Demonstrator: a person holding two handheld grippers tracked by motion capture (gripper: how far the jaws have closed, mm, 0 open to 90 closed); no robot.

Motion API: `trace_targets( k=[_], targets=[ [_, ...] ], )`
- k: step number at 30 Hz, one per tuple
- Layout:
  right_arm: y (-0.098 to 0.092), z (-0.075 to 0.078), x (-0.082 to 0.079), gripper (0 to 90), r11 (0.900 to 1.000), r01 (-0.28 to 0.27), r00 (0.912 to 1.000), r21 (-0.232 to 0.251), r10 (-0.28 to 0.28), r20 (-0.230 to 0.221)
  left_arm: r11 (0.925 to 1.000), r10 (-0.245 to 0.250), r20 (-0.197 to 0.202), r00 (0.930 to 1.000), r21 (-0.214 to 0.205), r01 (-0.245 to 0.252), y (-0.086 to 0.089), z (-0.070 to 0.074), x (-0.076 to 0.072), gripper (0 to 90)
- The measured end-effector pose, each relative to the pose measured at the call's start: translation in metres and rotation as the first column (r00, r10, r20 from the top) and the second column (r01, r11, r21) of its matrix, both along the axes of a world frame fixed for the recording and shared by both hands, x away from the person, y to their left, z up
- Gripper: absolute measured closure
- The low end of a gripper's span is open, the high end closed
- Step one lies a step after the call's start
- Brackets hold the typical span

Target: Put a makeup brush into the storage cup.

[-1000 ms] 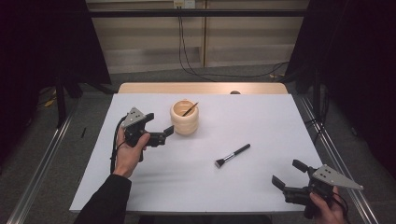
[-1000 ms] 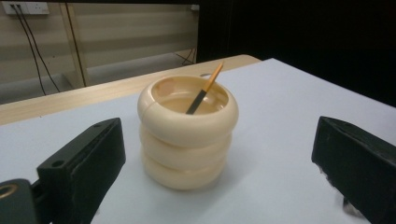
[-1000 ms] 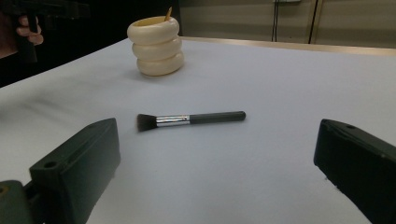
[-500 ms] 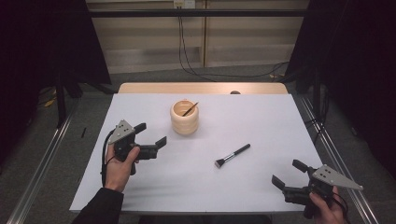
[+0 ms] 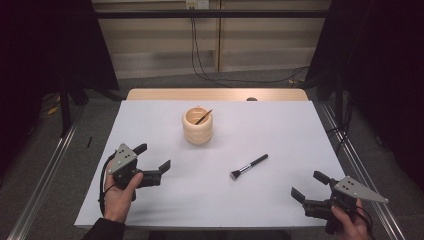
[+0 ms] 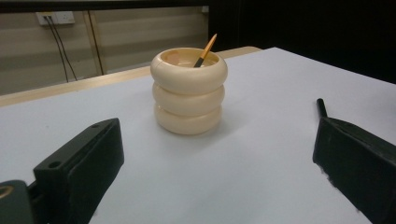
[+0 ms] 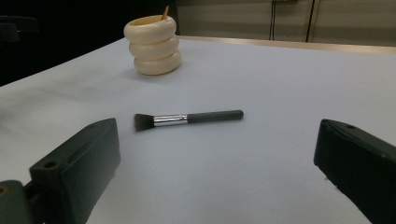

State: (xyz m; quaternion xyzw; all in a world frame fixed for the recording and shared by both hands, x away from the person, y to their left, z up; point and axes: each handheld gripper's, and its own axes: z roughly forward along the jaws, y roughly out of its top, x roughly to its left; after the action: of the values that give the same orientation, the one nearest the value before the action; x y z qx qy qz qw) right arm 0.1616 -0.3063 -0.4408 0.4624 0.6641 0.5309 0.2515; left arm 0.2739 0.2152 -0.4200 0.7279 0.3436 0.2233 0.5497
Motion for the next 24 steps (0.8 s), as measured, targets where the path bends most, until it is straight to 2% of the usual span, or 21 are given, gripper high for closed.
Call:
trace_targets(
  k=[1,4,5,6,7,10,11,12,15,17,22,24],
  targets=[
    [-0.001,0.0,0.0,0.0,1.0,-0.005,1.0,-0.009,0.005,0.003,0.9999,0.013,0.0,0.9999,0.004,-0.013,0.002,-0.001,-0.005,1.9],
    [-0.001,0.0,0.0,0.0,0.9999,0.006,1.0,0.012,-0.006,0.0,0.9999,0.014,-0.014,0.9998,0.004,-0.014,0.004,-0.001,-0.01,1.9],
    [-0.001,0.0,0.0,0.0,0.9999,0.008,1.0,0.01,-0.008,0.001,0.9999,0.005,-0.024,0.9997,-0.014,-0.005,0.005,-0.002,-0.011,2.0],
    [-0.001,0.0,0.001,0.0,0.9998,0.014,0.9999,0.015,-0.014,-0.001,0.9996,0.02,-0.026,0.9995,-0.02,-0.021,0.006,-0.002,-0.014,2.0],
    [-0.001,0.0,0.001,0.0,0.9998,0.014,0.9999,0.016,-0.014,-0.001,0.9993,0.035,-0.021,0.9992,-0.007,-0.036,0.008,-0.003,-0.019,2.0],
    [-0.001,0.0,0.001,0.0,0.9999,0.01,1.0,0.013,-0.01,-0.001,0.9997,0.024,-0.012,0.9996,-0.003,-0.024,0.011,-0.004,-0.025,2.0],
    [0.0,0.0,0.002,0.0,0.9999,0.01,1.0,0.009,-0.01,-0.001,0.9992,0.041,-0.01,0.9991,0.0,-0.041,0.014,-0.005,-0.028,2.1],
    [0.0,0.0,0.002,0.0,0.9999,0.01,0.9999,0.008,-0.01,-0.001,0.9967,0.078,-0.006,0.9969,-0.022,-0.078,0.019,-0.008,-0.034,2.0],
    [0.0,0.0,0.001,0.0,0.9999,0.007,1.0,0.009,-0.007,-0.002,0.9969,0.076,-0.002,0.9971,-0.019,-0.076,0.022,-0.008,-0.041,2.0],
    [0.0,0.0,0.001,0.0,1.0,0.002,1.0,0.007,-0.002,0.0,0.996,0.083,-0.003,0.9966,-0.034,-0.083,0.024,-0.007,-0.044,2.0],
    [-0.001,0.0,0.0,0.0,1.0,0.0,1.0,0.005,0.0,-0.003,0.9941,0.101,0.008,0.9949,-0.041,-0.101,0.029,-0.008,-0.046,2.0],
    [-0.001,0.0,0.0,0.0,1.0,-0.002,1.0,0.002,0.002,0.001,0.994,0.106,0.015,0.9942,-0.028,-0.106,0.029,-0.008,-0.047,2.0]
  ],
)
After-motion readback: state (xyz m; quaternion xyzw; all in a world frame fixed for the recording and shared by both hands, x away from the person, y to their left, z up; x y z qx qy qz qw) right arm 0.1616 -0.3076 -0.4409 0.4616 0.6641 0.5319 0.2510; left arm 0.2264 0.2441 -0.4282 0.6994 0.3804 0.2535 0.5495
